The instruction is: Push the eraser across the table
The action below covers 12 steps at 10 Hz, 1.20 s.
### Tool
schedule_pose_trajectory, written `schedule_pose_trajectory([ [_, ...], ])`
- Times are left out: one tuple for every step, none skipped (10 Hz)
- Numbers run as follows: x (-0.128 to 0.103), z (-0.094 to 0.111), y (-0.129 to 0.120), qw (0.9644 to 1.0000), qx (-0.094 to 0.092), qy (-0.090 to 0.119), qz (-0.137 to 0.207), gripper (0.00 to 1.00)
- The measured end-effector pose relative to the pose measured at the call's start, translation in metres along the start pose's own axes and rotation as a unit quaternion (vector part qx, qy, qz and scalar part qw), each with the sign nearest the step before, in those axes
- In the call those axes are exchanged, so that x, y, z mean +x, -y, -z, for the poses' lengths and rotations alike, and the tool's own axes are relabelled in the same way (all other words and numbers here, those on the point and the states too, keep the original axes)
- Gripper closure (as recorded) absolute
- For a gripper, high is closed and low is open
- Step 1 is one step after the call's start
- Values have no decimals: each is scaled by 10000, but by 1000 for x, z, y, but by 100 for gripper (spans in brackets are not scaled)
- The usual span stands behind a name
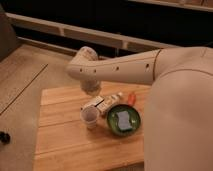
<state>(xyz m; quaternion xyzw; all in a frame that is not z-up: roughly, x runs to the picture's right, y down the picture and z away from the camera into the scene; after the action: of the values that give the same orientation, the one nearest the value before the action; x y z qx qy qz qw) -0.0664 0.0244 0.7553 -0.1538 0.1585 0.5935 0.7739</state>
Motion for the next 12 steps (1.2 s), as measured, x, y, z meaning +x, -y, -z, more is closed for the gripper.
schedule_pose_trajectory([
  [-8,-14,-6,9997,-80,33,222,100],
  [-14,-31,-6,9989,-155,11,437,100],
  [-19,-45,-7,9978,-295,4,593,100],
  [-22,-55,-8,9969,-449,-6,644,100],
  [-24,-69,-8,9953,-697,-37,666,100],
  [-25,-80,-7,9939,-873,-56,673,100],
  [-23,-89,-7,9926,-1010,-112,663,100],
  [-20,-98,-7,9911,-1141,-196,658,100],
  [-12,-107,-5,9898,-1222,-333,645,100],
  [-6,-112,-1,9892,-1254,-440,622,100],
  [3,-120,6,9887,-1258,-588,573,100],
  [9,-127,12,9880,-1256,-713,541,100],
])
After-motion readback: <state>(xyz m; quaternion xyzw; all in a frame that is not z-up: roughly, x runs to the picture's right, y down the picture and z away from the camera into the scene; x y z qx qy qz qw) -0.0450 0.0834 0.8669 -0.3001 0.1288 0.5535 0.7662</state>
